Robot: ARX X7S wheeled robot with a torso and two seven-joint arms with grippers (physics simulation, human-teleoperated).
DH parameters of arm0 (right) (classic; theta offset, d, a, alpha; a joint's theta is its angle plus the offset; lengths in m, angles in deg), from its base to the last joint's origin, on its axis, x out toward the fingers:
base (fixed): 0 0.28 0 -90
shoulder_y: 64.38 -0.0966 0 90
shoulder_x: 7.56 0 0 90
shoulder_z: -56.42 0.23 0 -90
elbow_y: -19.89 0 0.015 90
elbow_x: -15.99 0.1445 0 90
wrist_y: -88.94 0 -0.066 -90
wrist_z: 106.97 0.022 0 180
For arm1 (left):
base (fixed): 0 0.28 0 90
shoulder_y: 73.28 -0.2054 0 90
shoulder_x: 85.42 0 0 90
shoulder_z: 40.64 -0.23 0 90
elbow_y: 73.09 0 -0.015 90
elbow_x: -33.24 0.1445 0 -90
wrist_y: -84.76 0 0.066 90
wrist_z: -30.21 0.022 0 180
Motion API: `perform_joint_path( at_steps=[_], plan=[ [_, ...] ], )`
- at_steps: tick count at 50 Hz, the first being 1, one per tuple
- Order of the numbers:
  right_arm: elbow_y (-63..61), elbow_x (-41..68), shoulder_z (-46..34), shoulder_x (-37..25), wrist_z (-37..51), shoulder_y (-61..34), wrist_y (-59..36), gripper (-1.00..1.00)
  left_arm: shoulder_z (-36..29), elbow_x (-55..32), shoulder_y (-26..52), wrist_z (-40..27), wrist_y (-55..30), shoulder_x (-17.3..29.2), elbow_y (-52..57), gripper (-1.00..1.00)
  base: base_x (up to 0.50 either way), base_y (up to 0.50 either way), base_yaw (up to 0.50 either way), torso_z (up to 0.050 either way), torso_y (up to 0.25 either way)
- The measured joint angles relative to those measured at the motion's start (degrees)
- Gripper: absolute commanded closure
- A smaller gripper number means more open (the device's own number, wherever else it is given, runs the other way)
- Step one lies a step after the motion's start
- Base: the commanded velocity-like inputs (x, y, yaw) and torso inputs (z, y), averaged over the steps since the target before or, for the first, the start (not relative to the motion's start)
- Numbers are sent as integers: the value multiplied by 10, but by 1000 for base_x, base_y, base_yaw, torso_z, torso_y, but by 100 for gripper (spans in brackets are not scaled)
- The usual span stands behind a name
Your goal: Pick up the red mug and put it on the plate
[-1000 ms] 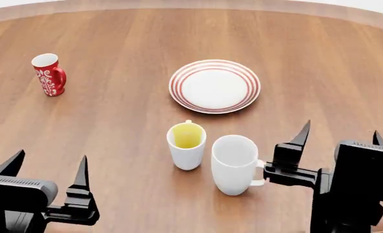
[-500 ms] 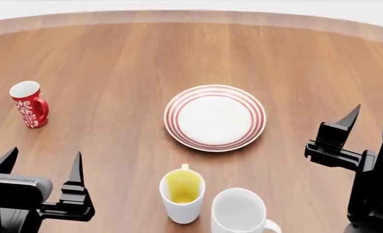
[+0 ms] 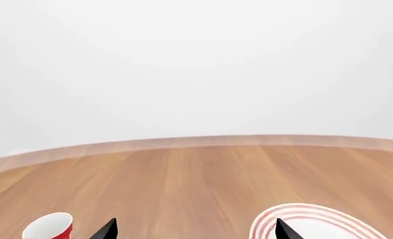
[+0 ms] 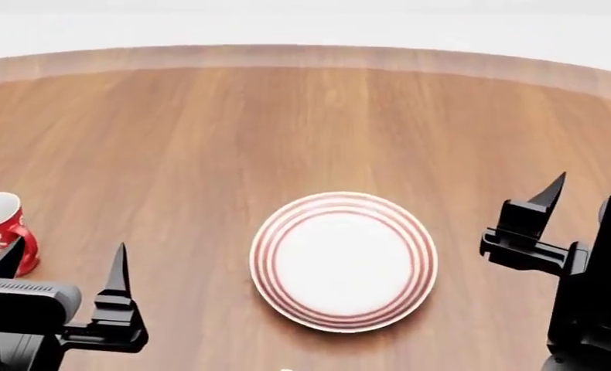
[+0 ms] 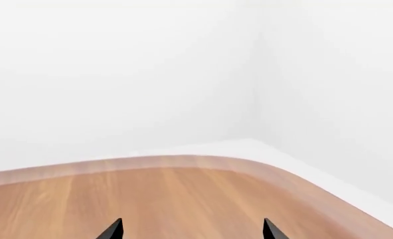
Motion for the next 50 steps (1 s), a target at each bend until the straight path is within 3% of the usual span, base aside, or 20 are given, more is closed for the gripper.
perform_joint_path(
  at_steps=[32,50],
  plan=[
    [18,12,-8,-3,-2,2,10,-100,-8,-10,0,-13,14,8,-14,-100,498,0,0,0,1],
    [30,17,-15,-5,-3,7,23,-100,21,-16,8,-53,13,1,-43,-100,0,0,0,0,1]
  ],
)
